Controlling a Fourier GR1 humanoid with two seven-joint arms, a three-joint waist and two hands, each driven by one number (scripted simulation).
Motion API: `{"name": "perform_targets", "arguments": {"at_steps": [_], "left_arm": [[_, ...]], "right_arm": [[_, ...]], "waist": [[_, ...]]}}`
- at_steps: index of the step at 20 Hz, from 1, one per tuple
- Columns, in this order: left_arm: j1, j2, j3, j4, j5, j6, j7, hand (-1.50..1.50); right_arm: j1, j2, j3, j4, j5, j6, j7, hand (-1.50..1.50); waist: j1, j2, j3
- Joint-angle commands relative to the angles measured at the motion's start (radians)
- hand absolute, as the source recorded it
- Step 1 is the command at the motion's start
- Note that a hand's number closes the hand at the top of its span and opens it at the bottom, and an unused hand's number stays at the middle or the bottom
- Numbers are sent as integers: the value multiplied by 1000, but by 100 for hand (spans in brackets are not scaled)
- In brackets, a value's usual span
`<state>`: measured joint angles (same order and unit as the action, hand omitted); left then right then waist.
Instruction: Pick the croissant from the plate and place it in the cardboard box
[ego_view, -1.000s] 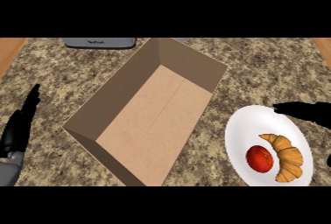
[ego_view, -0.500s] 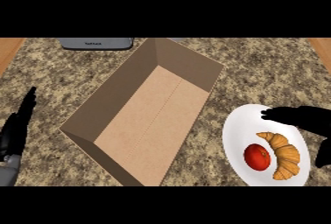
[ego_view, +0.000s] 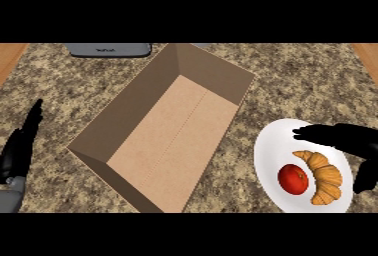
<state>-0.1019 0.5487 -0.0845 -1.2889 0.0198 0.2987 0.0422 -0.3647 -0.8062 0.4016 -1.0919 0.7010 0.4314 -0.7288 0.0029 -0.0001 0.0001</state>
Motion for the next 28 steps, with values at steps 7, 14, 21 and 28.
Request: {"name": "perform_targets", "arguments": {"at_steps": [7,14,21,28], "left_arm": [[26,3,54,-35,-25,-44,18,0],[86,-26,77,-104,-45,-55,27,0],[-16,-93,88,-15,-131,-46,30,0],[-37,-70,129,-8,-114,-109,40,0]], "right_arm": [[97,-59,-28,-218,-58,125,-48,-150],[170,-41,7,-299,15,110,88,-150],[177,64,-4,-239,119,83,136,-150],[139,182,-63,-149,183,-139,107,150]], "waist": [[-6,-3,-1],[-4,-3,0],[-4,0,0],[-2,0,0]]}}
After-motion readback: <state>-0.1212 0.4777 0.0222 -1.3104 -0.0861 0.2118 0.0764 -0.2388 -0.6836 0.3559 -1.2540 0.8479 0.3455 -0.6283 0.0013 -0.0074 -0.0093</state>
